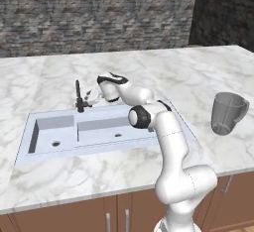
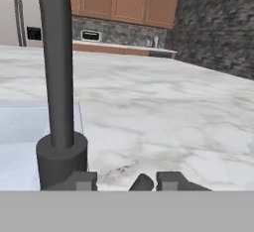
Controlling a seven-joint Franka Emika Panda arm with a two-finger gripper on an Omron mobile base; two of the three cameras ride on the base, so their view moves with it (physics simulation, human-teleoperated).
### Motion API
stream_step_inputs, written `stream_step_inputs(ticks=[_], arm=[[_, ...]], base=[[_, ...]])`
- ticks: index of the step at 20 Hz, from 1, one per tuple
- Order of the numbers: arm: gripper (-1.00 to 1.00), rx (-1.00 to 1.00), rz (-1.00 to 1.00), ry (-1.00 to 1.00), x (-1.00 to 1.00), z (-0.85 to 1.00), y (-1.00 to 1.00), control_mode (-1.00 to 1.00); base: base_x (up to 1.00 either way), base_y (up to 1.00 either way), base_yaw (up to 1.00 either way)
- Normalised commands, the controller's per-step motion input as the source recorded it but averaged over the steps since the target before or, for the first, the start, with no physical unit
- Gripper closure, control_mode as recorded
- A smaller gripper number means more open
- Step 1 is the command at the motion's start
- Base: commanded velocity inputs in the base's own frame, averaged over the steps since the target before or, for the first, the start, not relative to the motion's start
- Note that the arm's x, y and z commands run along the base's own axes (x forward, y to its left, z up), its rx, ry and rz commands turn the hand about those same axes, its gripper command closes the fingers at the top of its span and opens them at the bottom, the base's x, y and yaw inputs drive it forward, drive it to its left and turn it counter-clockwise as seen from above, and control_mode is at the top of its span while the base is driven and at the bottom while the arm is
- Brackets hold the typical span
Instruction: Turn on the sink faucet and place the jug under the water for a few seconds to fill it up.
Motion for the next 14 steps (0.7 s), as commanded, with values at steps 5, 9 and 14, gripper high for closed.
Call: stream_step_inputs(ticks=[5, 9, 14], arm=[[1.00, 0.00, -0.23, 0.08, 0.01, 0.00, 0.08, -1.00], [1.00, 0.00, -0.27, 0.10, 0.01, -0.07, 0.00, -1.00], [1.00, 0.01, -0.31, 0.13, 0.09, -0.18, -0.12, -1.00]], base=[[0.00, 0.00, 0.00], [0.00, 0.00, 0.00], [0.00, 0.00, 0.00]])
